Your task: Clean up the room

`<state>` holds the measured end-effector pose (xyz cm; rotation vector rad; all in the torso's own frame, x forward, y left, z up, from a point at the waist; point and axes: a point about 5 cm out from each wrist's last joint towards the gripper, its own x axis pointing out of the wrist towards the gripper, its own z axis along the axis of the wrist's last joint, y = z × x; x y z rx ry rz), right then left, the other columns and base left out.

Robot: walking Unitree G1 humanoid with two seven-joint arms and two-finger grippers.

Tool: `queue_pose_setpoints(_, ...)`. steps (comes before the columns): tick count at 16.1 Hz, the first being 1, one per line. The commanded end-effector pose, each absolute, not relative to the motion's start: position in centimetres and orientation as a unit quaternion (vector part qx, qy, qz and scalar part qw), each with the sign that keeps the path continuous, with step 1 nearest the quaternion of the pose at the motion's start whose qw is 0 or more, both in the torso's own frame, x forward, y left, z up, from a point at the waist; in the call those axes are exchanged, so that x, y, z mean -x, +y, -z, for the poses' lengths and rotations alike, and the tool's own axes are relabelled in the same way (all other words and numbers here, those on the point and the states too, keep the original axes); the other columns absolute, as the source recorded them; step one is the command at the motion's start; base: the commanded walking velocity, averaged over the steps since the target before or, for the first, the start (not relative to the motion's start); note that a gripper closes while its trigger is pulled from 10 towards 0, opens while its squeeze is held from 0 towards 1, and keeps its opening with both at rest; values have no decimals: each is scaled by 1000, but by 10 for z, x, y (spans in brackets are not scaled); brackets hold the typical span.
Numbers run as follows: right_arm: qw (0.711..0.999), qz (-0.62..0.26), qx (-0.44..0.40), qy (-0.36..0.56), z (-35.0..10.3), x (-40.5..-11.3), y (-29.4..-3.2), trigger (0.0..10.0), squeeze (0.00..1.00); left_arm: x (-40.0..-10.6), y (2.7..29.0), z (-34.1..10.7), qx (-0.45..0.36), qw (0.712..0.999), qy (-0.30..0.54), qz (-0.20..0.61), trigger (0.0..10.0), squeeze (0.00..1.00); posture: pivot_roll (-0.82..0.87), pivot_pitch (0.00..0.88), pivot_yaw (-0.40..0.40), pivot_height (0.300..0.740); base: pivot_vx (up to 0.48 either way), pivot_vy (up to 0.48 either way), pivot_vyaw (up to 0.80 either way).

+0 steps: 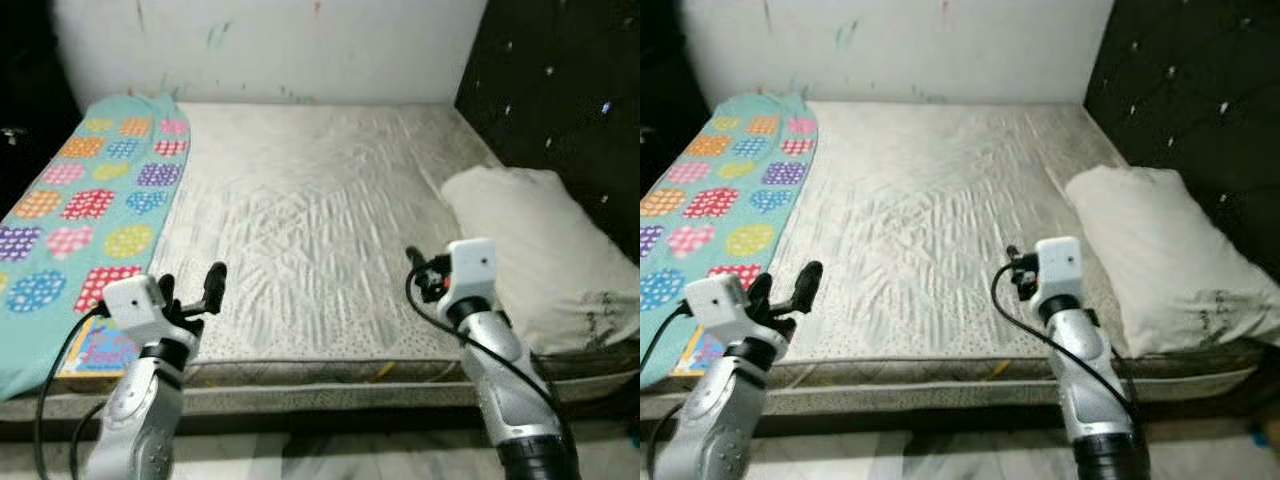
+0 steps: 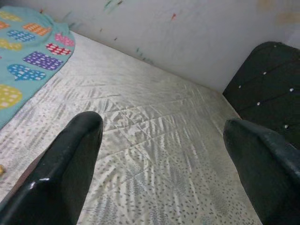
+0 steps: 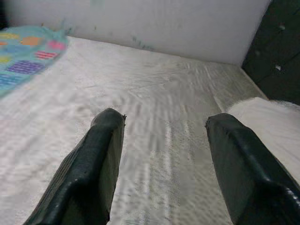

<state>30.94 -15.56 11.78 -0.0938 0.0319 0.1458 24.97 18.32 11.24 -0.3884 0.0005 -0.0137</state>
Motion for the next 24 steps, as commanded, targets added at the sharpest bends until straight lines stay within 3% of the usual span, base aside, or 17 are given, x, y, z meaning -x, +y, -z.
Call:
queue_pose_setpoints(1,996,-71,50,7,-123,-311,-158,10000,0,-250,181,-116,193,981,-7,14,10000,0,-52,0,-20,740,0,0,0)
queue_pose_setpoints(14,996,-67,51,8,-122,-310,-158,10000,0,-249,181,-115,189,982,-3,15,10000,0,-51,9,-18,740,261,0,0)
queue_pose_setpoints(24,996,-68,58,15,-118,-306,-164,10000,0,-249,182,-111,184,983,17,4,10000,0,-49,9,-19,740,80,0,0)
